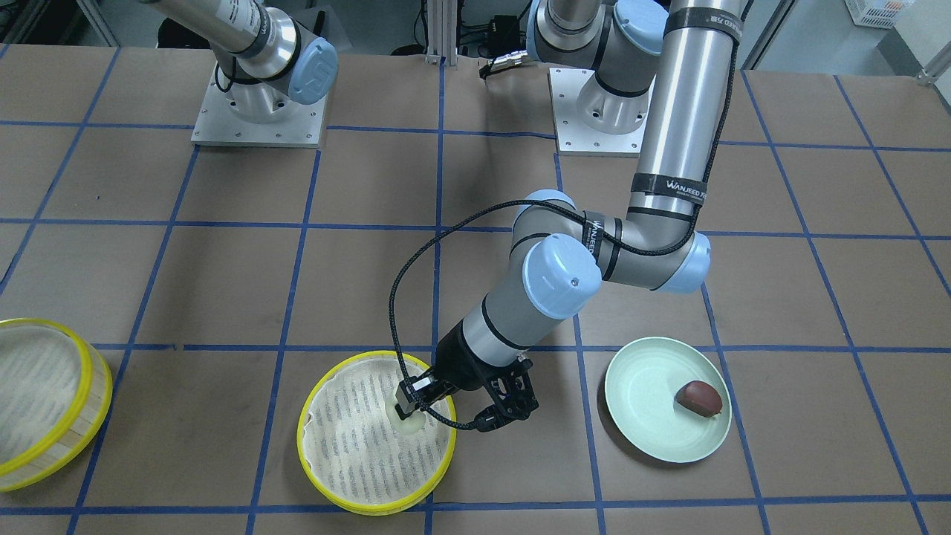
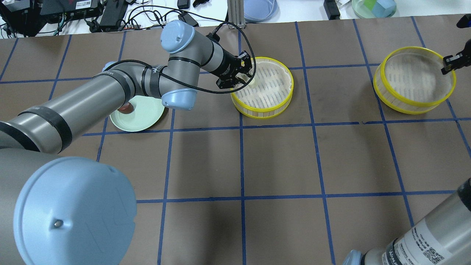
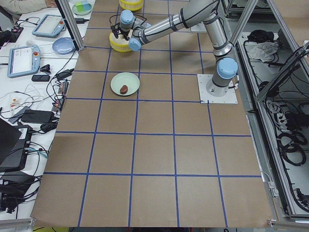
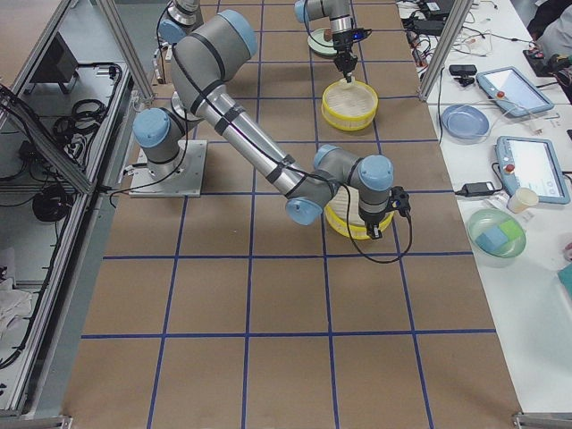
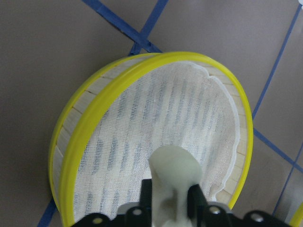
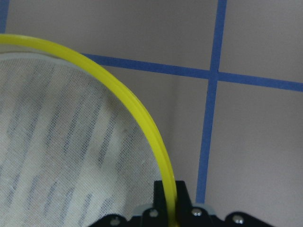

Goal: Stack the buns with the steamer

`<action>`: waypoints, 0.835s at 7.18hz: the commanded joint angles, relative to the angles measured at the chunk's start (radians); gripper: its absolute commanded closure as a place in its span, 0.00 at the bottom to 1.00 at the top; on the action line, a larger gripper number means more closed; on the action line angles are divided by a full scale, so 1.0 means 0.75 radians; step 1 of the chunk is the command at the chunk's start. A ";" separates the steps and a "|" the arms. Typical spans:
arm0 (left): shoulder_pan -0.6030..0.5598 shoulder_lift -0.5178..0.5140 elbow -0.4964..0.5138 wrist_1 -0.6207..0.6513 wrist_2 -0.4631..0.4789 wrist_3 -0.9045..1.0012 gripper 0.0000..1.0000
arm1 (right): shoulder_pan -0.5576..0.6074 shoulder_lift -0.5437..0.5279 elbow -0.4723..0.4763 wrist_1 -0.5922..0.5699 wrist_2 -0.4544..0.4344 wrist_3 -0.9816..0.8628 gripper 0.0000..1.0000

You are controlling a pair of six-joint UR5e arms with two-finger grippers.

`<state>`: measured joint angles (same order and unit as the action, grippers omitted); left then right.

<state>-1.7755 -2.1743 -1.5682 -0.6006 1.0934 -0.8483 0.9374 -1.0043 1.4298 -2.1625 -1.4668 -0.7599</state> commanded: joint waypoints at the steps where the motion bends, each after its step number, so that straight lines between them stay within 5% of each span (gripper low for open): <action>1: -0.001 -0.001 0.009 -0.005 0.002 -0.027 0.00 | 0.012 -0.044 0.002 0.051 -0.002 0.017 0.96; 6: -0.001 0.007 0.017 -0.009 0.000 -0.018 0.00 | 0.031 -0.111 0.012 0.130 -0.010 0.064 0.96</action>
<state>-1.7763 -2.1718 -1.5575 -0.6072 1.0945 -0.8602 0.9595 -1.0821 1.4383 -2.0706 -1.4729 -0.7189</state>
